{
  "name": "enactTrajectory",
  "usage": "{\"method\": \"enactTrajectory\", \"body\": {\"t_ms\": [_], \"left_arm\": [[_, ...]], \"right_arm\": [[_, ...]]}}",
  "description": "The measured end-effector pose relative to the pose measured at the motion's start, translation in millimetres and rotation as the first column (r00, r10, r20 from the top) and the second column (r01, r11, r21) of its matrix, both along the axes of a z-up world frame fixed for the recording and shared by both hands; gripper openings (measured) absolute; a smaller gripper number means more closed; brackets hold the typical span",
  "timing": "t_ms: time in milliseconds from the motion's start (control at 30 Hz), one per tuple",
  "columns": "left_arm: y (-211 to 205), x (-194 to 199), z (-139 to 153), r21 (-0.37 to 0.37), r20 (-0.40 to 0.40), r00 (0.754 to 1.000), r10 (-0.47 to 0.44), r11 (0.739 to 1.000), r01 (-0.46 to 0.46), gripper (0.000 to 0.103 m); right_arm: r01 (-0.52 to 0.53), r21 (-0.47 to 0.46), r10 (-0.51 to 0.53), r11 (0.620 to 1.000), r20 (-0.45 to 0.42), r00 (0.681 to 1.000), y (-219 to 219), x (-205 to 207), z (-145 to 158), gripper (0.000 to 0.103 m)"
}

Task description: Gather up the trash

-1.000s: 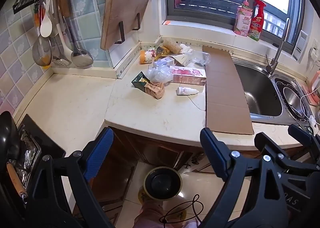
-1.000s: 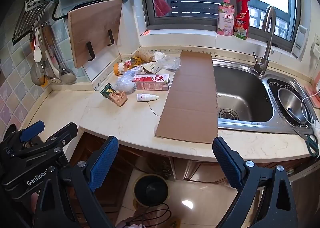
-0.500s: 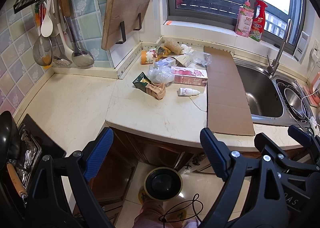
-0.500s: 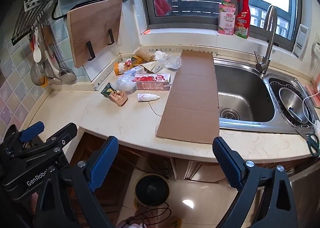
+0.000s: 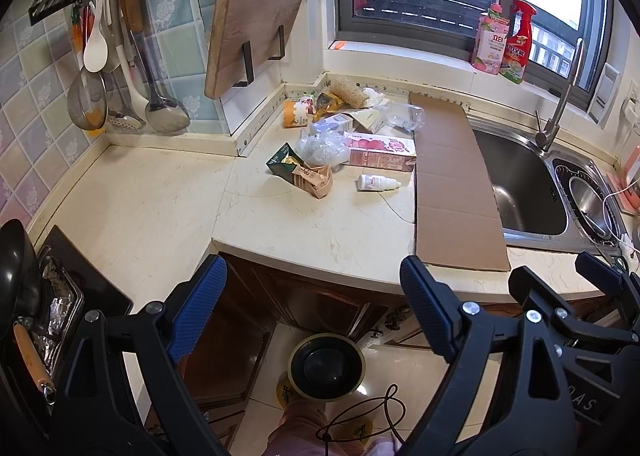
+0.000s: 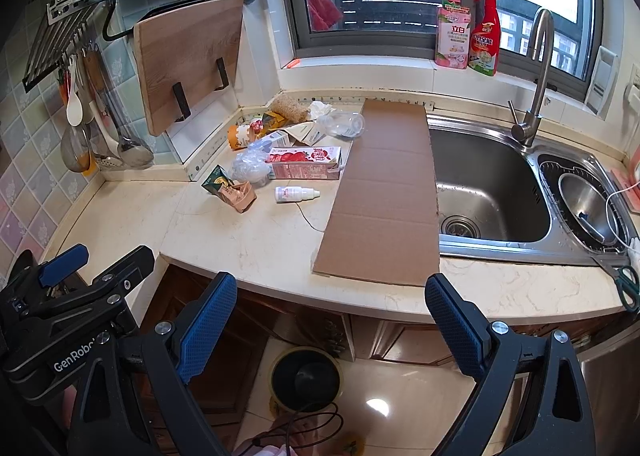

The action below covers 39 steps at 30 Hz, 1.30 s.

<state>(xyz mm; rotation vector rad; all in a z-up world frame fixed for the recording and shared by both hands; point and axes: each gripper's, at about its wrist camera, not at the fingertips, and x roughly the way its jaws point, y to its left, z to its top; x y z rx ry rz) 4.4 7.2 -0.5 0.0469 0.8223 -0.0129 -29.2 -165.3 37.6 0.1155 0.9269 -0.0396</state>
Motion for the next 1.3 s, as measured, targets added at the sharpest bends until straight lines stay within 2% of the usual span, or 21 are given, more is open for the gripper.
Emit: {"method": "enactTrajectory", "body": {"t_ms": [600,867,1300], "left_arm": [[11,4,-2,-0.004,0.007,1.000,0.007,1.000,-0.007,0.087],[16,3,-2,-0.007,0.007,1.000,0.009,1.000,-0.009,0.087],[22,-7,-3,-0.018,0.008,1.000,0.005,1.000,-0.005,0.086]], "right_arm": [[-0.002,0.009,0.002,1.000,0.000,1.000,0,-3,1,0.096],[-0.007,0.015,0.007,1.000,0.000,1.000,21,-12,2,0.096],[-0.007,0.031,0.007,0.999,-0.003,1.000,20,-16,3,0.096]]}}
